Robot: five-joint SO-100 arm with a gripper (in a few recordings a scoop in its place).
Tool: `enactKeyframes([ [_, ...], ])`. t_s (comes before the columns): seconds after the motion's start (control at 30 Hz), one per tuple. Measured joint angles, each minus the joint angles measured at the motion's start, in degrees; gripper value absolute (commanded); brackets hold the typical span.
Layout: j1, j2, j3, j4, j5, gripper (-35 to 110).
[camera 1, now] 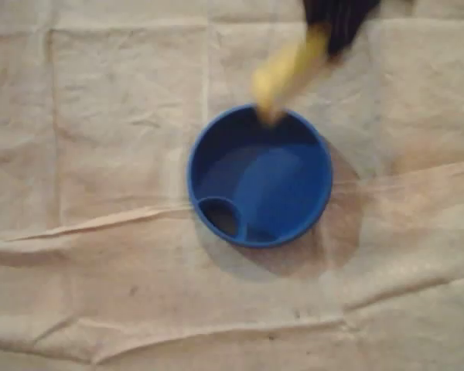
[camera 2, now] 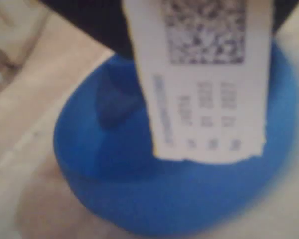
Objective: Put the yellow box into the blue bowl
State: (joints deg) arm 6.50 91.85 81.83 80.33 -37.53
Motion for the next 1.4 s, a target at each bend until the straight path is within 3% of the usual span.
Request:
enactKeyframes([
  [0.43, 5.0, -24.3, -25.3, 0.1, 0.2, 0],
  [0.93, 5.9, -27.2, -27.5, 0.1, 0.2, 1],
  [1.23, 5.9, -27.2, -27.5, 0.1, 0.2, 16],
  [1.4, 5.9, -27.2, -27.5, 0.1, 0.2, 17],
])
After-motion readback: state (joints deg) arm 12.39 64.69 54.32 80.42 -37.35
